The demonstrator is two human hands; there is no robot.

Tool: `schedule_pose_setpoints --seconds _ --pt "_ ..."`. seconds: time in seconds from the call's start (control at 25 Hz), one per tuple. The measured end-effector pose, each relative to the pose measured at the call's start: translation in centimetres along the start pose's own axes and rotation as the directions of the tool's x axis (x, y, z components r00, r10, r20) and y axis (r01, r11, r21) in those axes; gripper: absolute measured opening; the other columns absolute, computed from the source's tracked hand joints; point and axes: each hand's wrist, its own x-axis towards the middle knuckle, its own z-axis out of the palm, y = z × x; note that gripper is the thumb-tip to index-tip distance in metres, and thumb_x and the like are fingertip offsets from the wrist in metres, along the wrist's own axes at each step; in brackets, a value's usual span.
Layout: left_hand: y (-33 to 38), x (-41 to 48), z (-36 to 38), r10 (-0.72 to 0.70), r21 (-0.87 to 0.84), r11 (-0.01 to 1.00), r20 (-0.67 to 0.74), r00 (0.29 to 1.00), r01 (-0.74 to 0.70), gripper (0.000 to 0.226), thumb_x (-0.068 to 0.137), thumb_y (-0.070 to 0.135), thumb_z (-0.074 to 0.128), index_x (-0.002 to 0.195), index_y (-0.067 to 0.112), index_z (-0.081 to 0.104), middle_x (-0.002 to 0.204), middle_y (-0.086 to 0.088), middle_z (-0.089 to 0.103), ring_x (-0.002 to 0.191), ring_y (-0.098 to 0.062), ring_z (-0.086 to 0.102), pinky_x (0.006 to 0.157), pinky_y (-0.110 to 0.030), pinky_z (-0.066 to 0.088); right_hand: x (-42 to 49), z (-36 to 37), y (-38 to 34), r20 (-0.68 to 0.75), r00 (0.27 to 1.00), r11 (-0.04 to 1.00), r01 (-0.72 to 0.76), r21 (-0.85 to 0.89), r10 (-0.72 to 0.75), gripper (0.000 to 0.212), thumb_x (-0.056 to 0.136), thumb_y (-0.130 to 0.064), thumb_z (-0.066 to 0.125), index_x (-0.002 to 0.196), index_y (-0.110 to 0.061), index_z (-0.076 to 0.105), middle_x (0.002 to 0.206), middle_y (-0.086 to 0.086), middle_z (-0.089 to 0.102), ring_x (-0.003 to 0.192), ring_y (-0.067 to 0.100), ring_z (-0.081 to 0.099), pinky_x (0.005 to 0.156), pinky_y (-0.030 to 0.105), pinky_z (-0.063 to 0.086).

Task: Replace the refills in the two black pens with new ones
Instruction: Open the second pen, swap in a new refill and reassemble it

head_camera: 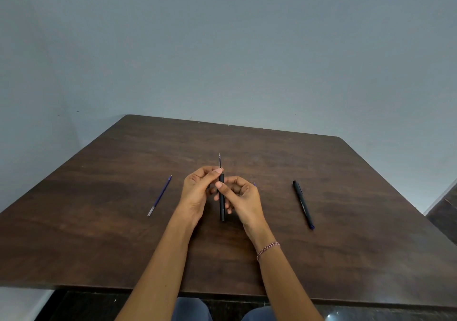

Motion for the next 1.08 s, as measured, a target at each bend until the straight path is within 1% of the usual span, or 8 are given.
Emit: schedule_pose_setpoints --seconds 0.08,0.2,0.28,0.36,0.56,0.64,0.8,1.08 --pt "0.0 0.1 0.0 -0.012 -0.022 1.0 -0.034 0.999 0.012 0.003 0.078 0.014 0.067 0.077 0.012 0.066 0.059 0.001 0.058 0.051 -0.011 0.05 0.04 -0.02 0.04 0.0 0.1 0.0 0.012 1.0 1.0 -0.014 -0.007 0.014 0.022 0.083 -0.023 0.072 0.097 -0.008 0.066 0.068 0.005 0.071 0.044 0.007 0.051 0.04 0.019 0.041" --pt "0.1 0.2 0.0 -0.009 -0.058 0.998 -0.094 0.995 0.003 0.009 0.087 0.01 0.059 0.079 0.011 0.065 0.068 0.0 0.059 0.06 -0.013 0.051 0.04 -0.021 0.038 0.0 0.1 0.1 0.055 0.998 0.999 -0.031 -0.032 0.033 0.02 0.083 -0.025 0.072 0.096 -0.011 0.065 0.069 0.007 0.071 0.045 0.008 0.051 0.041 0.019 0.041" --pt "0.2 0.1 0.0 -0.006 -0.077 0.997 -0.103 0.995 -0.002 0.009 0.087 0.011 0.058 0.081 0.011 0.064 0.071 -0.001 0.057 0.061 -0.015 0.05 0.038 -0.021 0.038 -0.1 0.2 0.1 0.088 0.996 0.999 -0.032 -0.03 0.034 0.018 0.083 -0.023 0.072 0.093 -0.012 0.063 0.067 0.007 0.07 0.044 0.008 0.05 0.04 0.018 0.041" --pt "0.3 0.1 -0.1 -0.008 -0.096 0.995 -0.114 0.993 -0.003 0.007 0.086 0.013 0.059 0.083 0.011 0.065 0.071 0.0 0.057 0.061 -0.013 0.049 0.039 -0.019 0.039 -0.1 0.2 0.1 0.118 0.992 0.999 -0.033 -0.021 0.035 0.015 0.084 -0.022 0.073 0.091 -0.013 0.062 0.066 0.006 0.069 0.043 0.008 0.05 0.04 0.018 0.04" --pt "0.5 0.1 -0.4 -0.013 -0.2 0.98 -0.156 0.988 -0.019 0.004 0.081 0.016 0.065 0.083 0.012 0.065 0.065 0.006 0.061 0.06 -0.007 0.053 0.054 -0.019 0.045 -0.3 0.3 0.0 0.205 0.978 0.999 -0.039 -0.037 0.046 0.015 0.084 -0.021 0.072 0.09 -0.014 0.06 0.065 0.006 0.07 0.043 0.007 0.05 0.04 0.017 0.041" --pt "0.5 0.2 -0.6 -0.011 -0.248 0.968 -0.165 0.986 -0.031 0.01 0.075 0.019 0.068 0.084 0.013 0.066 0.066 0.006 0.062 0.062 -0.006 0.058 0.058 -0.02 0.048 -0.4 0.3 0.0 0.233 0.971 0.998 -0.039 -0.056 0.051 0.015 0.084 -0.022 0.072 0.09 -0.015 0.06 0.065 0.005 0.07 0.043 0.007 0.05 0.041 0.017 0.041" --pt "0.6 0.3 -1.0 0.002 -0.36 0.929 -0.214 0.977 -0.081 0.004 0.084 0.014 0.062 0.085 0.012 0.066 0.065 0.005 0.064 0.059 -0.005 0.061 0.049 -0.018 0.049 -0.5 0.3 0.0 0.269 0.961 0.992 -0.032 -0.119 0.063 0.014 0.084 -0.022 0.072 0.09 -0.016 0.06 0.063 0.002 0.069 0.044 0.006 0.052 0.041 0.016 0.041" --pt "1.0 0.4 -1.6 -0.003 -0.493 0.859 -0.267 0.964 -0.134 0.005 0.088 0.011 0.06 0.089 0.01 0.065 0.066 0.002 0.065 0.059 -0.006 0.062 0.053 -0.016 0.051 -0.5 0.5 0.0 0.291 0.954 0.987 -0.024 -0.159 0.07 0.017 0.083 -0.022 0.073 0.09 -0.014 0.06 0.061 0.0 0.067 0.046 0.004 0.056 0.041 0.016 0.041"
